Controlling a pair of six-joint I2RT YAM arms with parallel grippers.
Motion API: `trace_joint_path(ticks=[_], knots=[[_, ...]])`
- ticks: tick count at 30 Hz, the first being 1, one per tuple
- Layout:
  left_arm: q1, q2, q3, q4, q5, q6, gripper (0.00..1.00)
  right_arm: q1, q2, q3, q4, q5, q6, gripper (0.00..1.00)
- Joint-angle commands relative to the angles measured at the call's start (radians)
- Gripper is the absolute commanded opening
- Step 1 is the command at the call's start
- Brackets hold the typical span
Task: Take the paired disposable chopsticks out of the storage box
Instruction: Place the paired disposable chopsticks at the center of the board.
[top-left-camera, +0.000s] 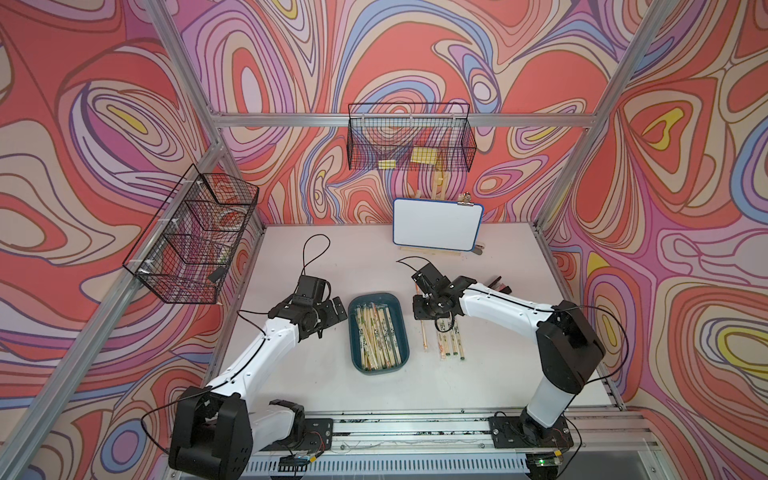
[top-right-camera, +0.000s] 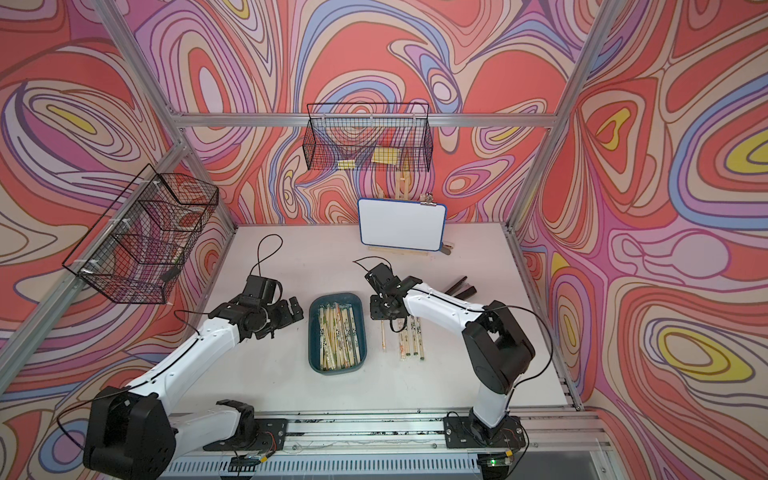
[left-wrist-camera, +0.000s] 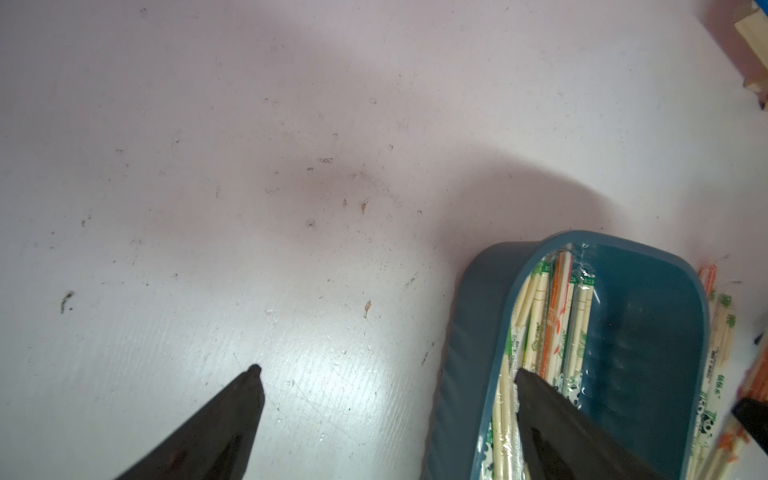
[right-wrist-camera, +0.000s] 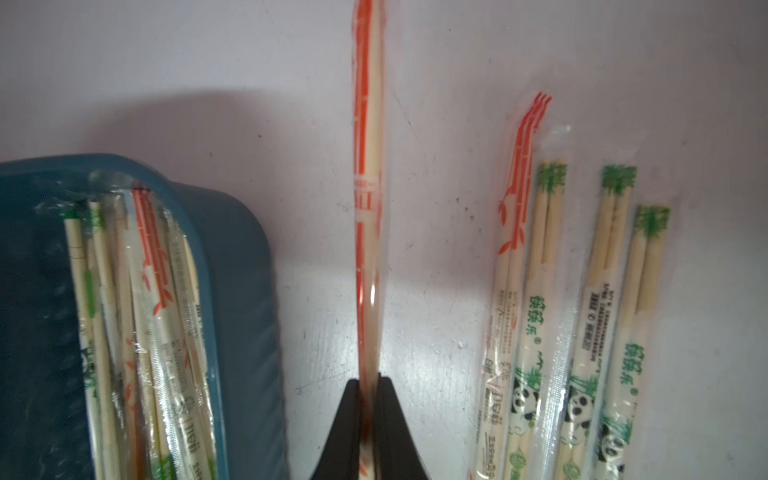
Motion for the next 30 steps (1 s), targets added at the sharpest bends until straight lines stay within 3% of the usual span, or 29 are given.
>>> trace_joint_path(ticks=[1,16,23,30], knots=[[-0.004,-0.001,0.021,-0.018,0.003,0.002,1.00,-0.013,0.032,-0.017,0.037,0.004,-0.001,0.00],[-0.004,0.004,0.009,-0.007,0.006,-0.005,1.00,-0.045,0.078,-0.054,0.036,0.052,-0.040,0.00],[-0.004,0.006,-0.002,0.005,0.010,-0.010,1.00,-0.047,0.061,-0.037,-0.007,0.098,-0.050,0.24],[-0.003,-0.003,-0.009,0.011,0.011,-0.013,1.00,-0.047,-0.015,-0.021,-0.032,0.089,-0.043,0.28]])
